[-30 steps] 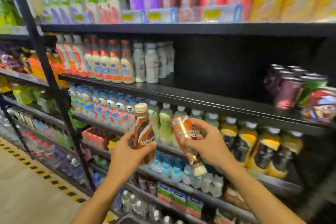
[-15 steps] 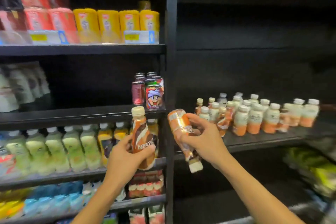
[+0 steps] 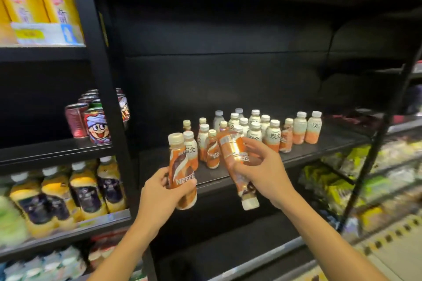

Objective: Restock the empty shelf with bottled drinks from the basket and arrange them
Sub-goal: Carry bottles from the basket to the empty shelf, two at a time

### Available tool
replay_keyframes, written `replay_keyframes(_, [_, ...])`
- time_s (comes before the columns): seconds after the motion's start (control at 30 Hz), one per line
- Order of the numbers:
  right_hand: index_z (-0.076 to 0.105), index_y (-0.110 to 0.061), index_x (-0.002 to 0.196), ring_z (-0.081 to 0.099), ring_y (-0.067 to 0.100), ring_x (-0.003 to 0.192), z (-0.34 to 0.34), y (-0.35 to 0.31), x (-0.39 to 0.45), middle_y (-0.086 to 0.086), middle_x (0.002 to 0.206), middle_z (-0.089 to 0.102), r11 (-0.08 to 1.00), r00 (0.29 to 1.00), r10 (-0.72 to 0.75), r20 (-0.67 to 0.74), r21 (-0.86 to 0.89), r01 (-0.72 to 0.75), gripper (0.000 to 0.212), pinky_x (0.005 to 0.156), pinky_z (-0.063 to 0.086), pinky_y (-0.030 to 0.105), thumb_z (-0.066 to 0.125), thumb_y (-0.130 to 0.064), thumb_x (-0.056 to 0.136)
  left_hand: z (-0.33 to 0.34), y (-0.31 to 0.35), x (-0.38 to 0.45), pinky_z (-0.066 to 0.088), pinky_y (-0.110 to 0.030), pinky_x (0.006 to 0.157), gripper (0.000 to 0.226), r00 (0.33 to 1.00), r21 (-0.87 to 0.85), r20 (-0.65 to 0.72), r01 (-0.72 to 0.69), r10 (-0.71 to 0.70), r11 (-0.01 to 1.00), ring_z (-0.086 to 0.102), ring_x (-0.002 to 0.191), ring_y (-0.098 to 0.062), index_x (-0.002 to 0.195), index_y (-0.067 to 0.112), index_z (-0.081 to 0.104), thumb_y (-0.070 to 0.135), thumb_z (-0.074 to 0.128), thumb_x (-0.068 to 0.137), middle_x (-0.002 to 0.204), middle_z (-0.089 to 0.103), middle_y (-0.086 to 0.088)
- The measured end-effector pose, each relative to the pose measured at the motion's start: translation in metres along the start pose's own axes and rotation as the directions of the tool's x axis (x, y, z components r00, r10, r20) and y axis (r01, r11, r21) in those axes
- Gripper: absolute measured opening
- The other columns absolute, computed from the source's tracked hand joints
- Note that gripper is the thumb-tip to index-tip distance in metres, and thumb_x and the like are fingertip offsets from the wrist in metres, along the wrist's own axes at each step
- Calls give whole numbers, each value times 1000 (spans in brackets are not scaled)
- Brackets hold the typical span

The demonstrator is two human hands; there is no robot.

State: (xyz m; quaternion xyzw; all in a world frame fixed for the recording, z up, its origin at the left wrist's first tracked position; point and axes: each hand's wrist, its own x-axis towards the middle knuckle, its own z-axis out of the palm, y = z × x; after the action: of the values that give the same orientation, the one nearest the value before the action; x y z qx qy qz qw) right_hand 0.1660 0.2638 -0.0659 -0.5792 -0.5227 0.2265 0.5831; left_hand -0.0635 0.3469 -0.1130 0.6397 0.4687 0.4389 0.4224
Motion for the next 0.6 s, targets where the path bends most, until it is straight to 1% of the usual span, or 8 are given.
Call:
replay_keyframes(0.07, [55,-28,141,59,-21,100,-4,13,11,-17,125,61,1000,1000,7,-6,0,-7,68,70,51,6,84,-13,81,11,-7,16,56,-38,96,54,1000,10,8,16,-16,1000,70,99,-7,118,30,64,38,88,70,107,73,11])
replay_keyframes(0.17, [57,-26,141,59,-22,100,-3,33,32,-17,123,62,1000,1000,10,-10,-12,-11,67,71,50,5,83,-12,82,19,-26,46,55,-41,99,59,999,15,-1,43,-43,999,69,103,-9,123,29,61,39,87,71,112,71,10])
replay_keyframes(0.23, [57,-27,140,60,-20,101,2,44,47,-19,121,63,1000,1000,23,-4,-10,-23,67,71,51,5,83,-11,81,20,-40,68,55,-42,99,63,998,21,-17,59,-59,998,68,104,-10,125,29,60,41,88,70,114,70,10])
replay_keyframes(0.27, [58,-29,138,61,-20,101,5,50,55,-20,119,63,1000,1000,27,-3,-10,-27,65,71,50,5,83,-11,81,20,-46,78,55,-41,99,63,997,21,-31,66,-65,998,68,104,-10,125,29,59,41,88,70,114,69,10])
replay_keyframes(0.33, [59,-32,133,63,-16,101,12,60,69,-22,116,65,999,999,40,9,-6,-40,63,72,51,6,84,-11,80,19,-58,100,54,-35,97,60,995,24,-68,77,-75,997,67,102,-8,124,28,58,37,88,72,112,68,11])
replay_keyframes(0.43, [60,-35,133,66,-5,107,23,74,90,-18,119,67,998,997,68,33,-10,-68,63,75,54,11,86,-15,78,20,-73,126,51,-26,90,60,989,36,-114,102,-98,994,64,101,-5,126,29,56,34,87,75,112,66,11])
replay_keyframes(0.53, [60,-42,124,64,-11,102,33,87,106,-21,115,68,997,994,81,73,-21,-79,62,74,51,7,84,-8,79,23,-88,148,47,-17,79,56,982,47,-137,134,-126,990,63,96,-2,122,29,54,31,87,76,108,67,10])
replay_keyframes(0.6, [60,-47,117,63,-14,99,39,95,116,-25,109,68,996,991,89,96,-33,-86,61,72,50,6,84,-6,79,28,-99,159,50,-21,83,55,980,67,-141,151,-141,986,64,96,-2,120,30,54,30,87,76,105,67,10])
